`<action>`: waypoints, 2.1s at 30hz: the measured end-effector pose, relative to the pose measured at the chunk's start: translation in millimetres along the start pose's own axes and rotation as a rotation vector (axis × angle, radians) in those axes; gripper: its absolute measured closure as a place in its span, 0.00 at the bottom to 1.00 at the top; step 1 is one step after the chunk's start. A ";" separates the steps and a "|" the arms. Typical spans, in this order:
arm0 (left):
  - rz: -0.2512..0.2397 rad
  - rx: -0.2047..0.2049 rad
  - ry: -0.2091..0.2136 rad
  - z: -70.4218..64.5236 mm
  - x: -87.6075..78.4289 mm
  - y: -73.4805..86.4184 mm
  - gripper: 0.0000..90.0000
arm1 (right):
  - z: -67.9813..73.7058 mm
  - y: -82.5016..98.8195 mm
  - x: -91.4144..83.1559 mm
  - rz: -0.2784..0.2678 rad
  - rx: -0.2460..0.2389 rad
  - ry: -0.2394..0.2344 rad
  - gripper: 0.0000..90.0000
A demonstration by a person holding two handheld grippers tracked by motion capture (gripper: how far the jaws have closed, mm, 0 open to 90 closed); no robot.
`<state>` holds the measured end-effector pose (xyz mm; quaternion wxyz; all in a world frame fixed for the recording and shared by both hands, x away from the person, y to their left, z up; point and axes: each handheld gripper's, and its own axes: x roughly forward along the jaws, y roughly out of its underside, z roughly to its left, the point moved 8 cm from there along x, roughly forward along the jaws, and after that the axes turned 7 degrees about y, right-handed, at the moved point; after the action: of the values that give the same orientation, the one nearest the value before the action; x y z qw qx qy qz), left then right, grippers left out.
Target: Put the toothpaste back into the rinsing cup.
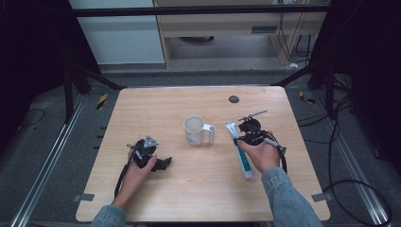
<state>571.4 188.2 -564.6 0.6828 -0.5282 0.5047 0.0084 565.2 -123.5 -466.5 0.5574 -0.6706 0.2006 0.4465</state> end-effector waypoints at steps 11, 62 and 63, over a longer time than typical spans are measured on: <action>0.000 0.000 0.000 0.0 0.0 0.0 0.00 | 2.2 -18.5 -11.5 -0.102 0.022 -0.010 0.88; -0.003 -0.001 0.000 0.0 0.2 -0.2 0.00 | 65.8 -111.7 -64.6 -0.433 0.009 -0.064 0.88; -0.003 -0.001 0.000 0.0 0.2 -0.2 0.00 | 65.8 -111.7 -64.6 -0.433 0.009 -0.064 0.88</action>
<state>571.6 188.0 -564.5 0.6827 -0.5290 0.5040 0.0077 592.5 -44.0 -348.6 0.6495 -0.6809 0.0361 0.3366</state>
